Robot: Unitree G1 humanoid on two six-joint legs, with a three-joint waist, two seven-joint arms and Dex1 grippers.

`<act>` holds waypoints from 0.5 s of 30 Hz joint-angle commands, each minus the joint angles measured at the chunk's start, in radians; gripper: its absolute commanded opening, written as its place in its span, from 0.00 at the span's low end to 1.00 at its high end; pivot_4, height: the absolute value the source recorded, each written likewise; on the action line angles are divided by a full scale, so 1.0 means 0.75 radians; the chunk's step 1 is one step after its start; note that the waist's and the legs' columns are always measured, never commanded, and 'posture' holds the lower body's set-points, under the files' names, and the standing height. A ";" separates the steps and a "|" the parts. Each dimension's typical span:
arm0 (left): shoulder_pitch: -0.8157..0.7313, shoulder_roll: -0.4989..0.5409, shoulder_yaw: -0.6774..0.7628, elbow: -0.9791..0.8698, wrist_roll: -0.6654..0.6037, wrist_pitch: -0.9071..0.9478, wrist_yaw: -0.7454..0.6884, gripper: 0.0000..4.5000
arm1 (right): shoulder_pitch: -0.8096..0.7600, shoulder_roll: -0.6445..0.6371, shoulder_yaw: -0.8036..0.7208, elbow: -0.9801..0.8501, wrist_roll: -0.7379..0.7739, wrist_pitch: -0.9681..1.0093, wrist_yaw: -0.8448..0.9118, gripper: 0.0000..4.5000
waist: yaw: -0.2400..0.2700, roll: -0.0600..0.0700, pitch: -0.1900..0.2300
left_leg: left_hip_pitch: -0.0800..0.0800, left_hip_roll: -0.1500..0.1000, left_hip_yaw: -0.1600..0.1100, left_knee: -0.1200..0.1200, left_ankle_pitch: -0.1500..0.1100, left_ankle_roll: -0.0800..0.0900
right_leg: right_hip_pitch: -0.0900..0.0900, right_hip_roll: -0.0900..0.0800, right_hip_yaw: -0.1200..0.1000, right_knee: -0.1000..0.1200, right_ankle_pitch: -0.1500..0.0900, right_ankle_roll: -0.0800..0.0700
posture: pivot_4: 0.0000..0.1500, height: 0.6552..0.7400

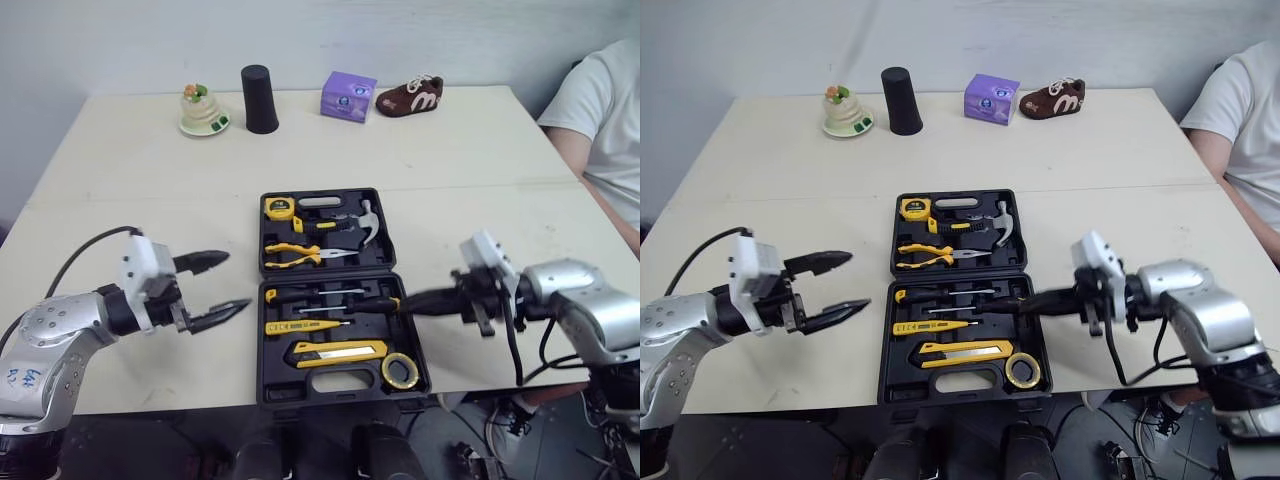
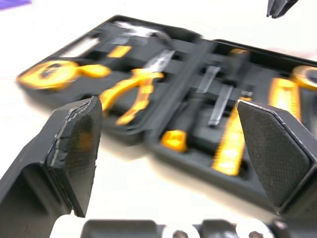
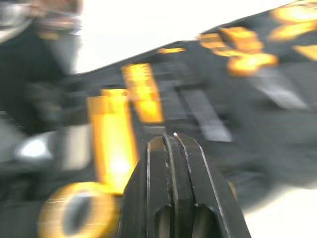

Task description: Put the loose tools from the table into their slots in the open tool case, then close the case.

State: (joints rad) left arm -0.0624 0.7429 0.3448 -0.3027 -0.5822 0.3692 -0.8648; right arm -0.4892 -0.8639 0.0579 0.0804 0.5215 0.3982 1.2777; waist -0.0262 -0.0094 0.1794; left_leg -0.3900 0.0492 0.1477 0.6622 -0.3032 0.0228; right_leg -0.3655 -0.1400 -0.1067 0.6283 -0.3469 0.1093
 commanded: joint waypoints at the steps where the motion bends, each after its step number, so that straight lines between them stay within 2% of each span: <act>1: 0.004 -0.008 0.045 0.061 0.073 -0.032 0.088 0.74 | -0.072 0.022 -0.064 0.179 -0.119 -0.086 -0.121 0.00 | 0.002 0.000 0.000 | -0.002 -0.001 0.000 0.000 0.000 0.000 | -0.002 0.000 0.000 0.001 0.000 0.000 | 1.00 1.00; 5: -0.056 -0.041 -0.043 0.165 0.151 0.026 0.183 0.33 | -0.135 0.079 -0.011 0.342 -0.267 -0.181 -0.197 0.00 | -0.001 0.000 0.000 | -0.005 -0.001 0.007 0.000 0.002 0.002 | -0.009 0.004 -0.002 0.004 0.000 0.001 | 1.00 1.00; 8: -0.121 -0.102 -0.114 0.177 0.145 0.091 0.223 0.02 | -0.147 0.167 0.027 0.411 -0.342 -0.229 -0.251 0.00 | -0.003 0.000 0.000 | -0.006 0.000 0.010 0.000 0.002 0.002 | -0.012 0.008 -0.001 0.010 0.001 0.001 | 1.00 1.00; 15: -0.228 -0.211 -0.285 0.259 0.210 0.200 0.305 0.01 | -0.123 0.270 0.060 0.376 -0.375 -0.147 -0.275 0.00 | -0.002 0.000 0.000 | -0.006 0.000 0.012 0.001 0.003 0.002 | -0.014 0.010 0.001 0.014 0.001 0.002 | 1.00 1.00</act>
State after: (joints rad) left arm -0.2195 0.5976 0.1644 -0.1199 -0.4446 0.5024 -0.6589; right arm -0.5840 -0.6793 0.1051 0.3971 0.2347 0.2815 1.0741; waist -0.0276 -0.0096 0.1793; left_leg -0.3939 0.0491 0.1566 0.6632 -0.3006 0.0245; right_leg -0.3753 -0.1329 -0.1061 0.6390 -0.3463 0.1105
